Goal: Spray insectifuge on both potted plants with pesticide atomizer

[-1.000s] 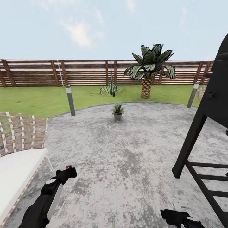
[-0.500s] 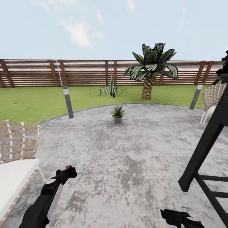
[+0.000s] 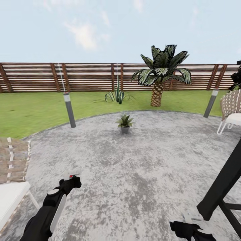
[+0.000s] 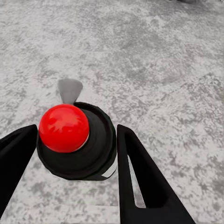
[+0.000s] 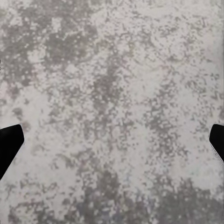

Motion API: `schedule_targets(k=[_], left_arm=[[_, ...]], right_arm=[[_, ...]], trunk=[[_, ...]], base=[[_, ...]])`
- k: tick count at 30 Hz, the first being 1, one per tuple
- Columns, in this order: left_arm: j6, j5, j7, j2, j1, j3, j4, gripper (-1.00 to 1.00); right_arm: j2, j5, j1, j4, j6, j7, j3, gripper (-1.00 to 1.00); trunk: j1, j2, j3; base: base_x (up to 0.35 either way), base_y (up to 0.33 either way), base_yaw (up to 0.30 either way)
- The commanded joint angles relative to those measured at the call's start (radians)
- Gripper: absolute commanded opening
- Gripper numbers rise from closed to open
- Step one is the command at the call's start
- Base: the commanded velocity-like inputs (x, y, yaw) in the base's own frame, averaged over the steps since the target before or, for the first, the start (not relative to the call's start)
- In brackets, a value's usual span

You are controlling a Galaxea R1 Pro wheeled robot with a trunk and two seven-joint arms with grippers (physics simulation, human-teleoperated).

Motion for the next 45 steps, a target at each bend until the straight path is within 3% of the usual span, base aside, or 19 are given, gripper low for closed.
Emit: schedule_targets(k=[1, 45], left_arm=[[0.006, 0.009, 0.002, 0.000, 0.000, 0.000, -0.001, -1.00], [0.005, 0.008, 0.002, 0.000, 0.000, 0.000, -0.001, -1.00]], right_arm=[[0.000, 0.002, 0.000, -0.001, 0.005, 0.001, 0.000, 1.00], [0.000, 0.002, 0.000, -0.001, 0.005, 0.001, 0.000, 1.00]], trunk=[[0.000, 0.000, -0.001], [0.000, 0.000, -0.001]], base=[[0.334, 0.000, 0.000], [0.334, 0.000, 0.000]])
